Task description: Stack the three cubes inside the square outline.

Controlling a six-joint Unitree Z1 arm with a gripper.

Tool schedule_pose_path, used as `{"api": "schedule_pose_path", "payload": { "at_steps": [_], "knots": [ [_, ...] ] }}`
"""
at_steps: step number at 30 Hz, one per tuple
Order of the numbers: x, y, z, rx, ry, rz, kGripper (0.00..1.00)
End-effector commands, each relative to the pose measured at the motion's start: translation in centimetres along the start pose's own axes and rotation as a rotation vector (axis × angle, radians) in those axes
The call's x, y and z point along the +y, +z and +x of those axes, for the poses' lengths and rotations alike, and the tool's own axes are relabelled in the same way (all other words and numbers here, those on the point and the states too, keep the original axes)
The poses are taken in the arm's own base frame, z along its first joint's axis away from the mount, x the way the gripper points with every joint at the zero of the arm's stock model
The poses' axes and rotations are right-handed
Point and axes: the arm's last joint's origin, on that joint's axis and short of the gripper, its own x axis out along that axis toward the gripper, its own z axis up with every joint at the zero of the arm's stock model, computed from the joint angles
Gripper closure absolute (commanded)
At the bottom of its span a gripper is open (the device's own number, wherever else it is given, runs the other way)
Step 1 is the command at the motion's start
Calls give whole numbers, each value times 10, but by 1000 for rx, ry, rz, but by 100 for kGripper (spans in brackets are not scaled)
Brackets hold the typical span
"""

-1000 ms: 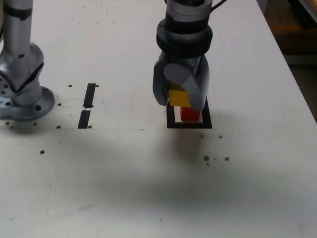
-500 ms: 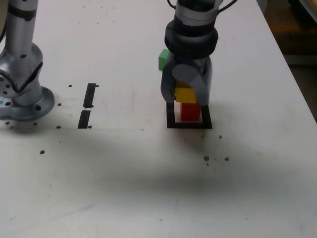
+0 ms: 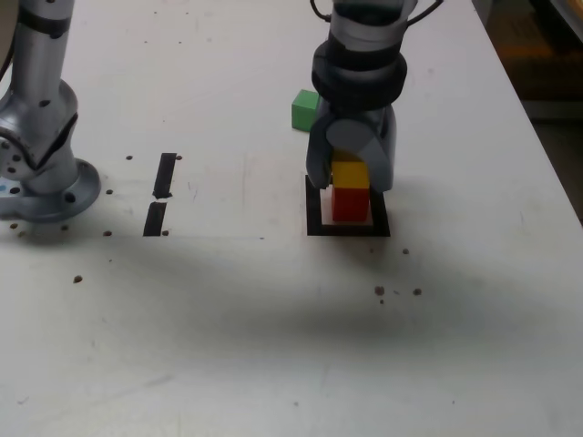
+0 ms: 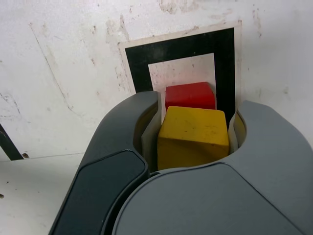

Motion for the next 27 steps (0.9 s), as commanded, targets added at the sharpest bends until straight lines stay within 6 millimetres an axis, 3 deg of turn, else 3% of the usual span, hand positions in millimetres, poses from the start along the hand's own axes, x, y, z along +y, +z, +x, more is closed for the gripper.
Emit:
{"api": "schedule_pose_path", "payload": {
  "at_steps": [1, 11, 27],
  "knots": [
    [1, 0, 2, 4, 1, -3, 78],
    [2, -1, 8, 17, -8, -6, 66],
    [3, 2, 5, 2, -6, 5, 61]
  ]
}}
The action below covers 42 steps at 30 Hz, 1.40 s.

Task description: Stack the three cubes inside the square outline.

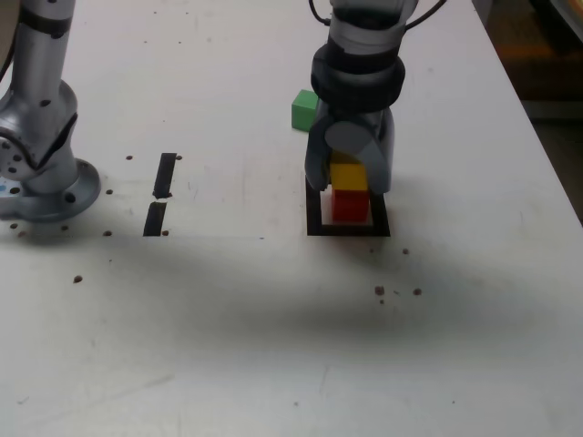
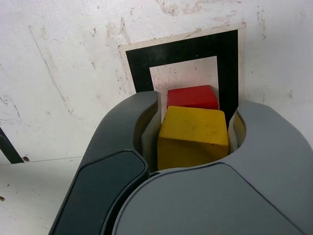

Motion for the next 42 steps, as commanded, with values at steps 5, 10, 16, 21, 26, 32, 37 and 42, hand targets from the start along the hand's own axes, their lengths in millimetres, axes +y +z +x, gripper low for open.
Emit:
{"api": "schedule_pose_path", "payload": {
  "at_steps": [5, 10, 16, 21, 26, 32, 37, 42],
  "knots": [
    [0, 1, 1, 2, 0, 0, 60],
    [-1, 0, 2, 5, -3, 3, 55],
    [-4, 0, 2, 7, -2, 13, 44],
    [-5, 0, 3, 9, -3, 16, 37],
    [-5, -2, 3, 13, -5, 20, 28],
    [-5, -5, 0, 8, -1, 33, 19],
    [-3, -14, -13, -10, 18, 32, 18],
    [1, -35, -37, -39, 48, 28, 17]
  ]
}}
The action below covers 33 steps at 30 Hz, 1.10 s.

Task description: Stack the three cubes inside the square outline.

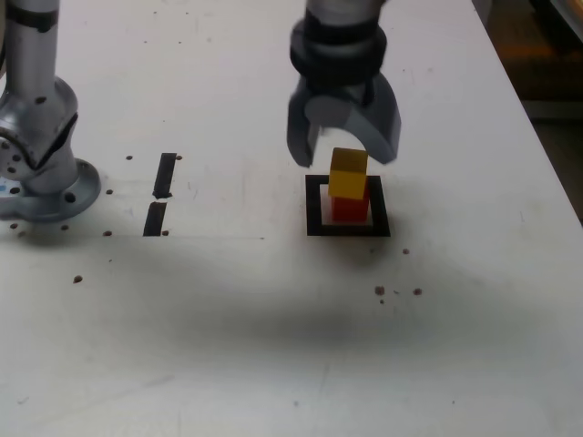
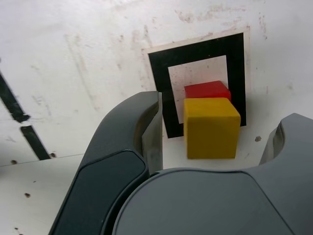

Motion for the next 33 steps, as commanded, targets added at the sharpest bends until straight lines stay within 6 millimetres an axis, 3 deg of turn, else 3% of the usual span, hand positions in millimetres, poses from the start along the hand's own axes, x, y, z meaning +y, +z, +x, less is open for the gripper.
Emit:
{"api": "schedule_pose_path", "payload": {
  "at_steps": [1, 7, 16, 25, 33],
  "knots": [
    [1, -9, -10, -15, 13, -1, 17],
    [13, -31, -26, -35, 46, -8, 14],
    [43, -52, -14, 18, 70, -39, 1],
    [80, -57, -3, 68, 86, 6, 2],
    [103, -49, 5, 88, 92, 113, 3]
  ]
}}
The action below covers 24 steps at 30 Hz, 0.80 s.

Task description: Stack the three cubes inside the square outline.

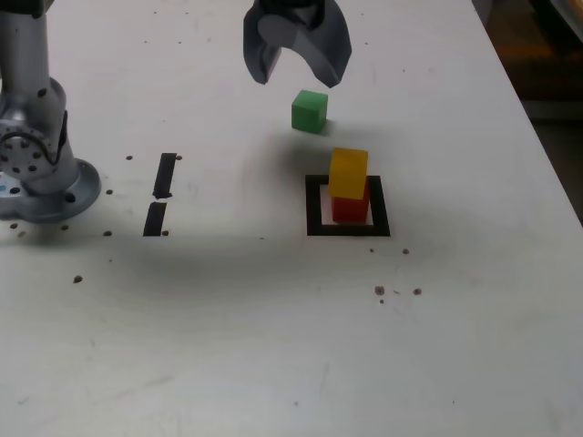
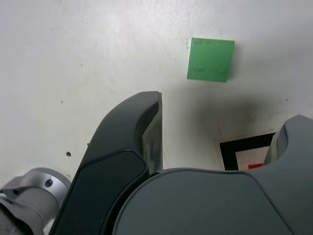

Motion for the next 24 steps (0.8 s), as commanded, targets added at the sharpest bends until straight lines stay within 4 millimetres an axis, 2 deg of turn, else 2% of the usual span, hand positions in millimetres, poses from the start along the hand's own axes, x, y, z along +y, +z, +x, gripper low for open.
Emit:
{"api": "schedule_pose_path", "payload": {
  "at_steps": [1, 12, 24],
  "knots": [
    [5, 4, 3, 0, 0, 14, 3],
    [32, 22, 31, 15, -44, 99, 4],
    [52, 27, 63, 43, -94, 77, 5]
  ]
}}
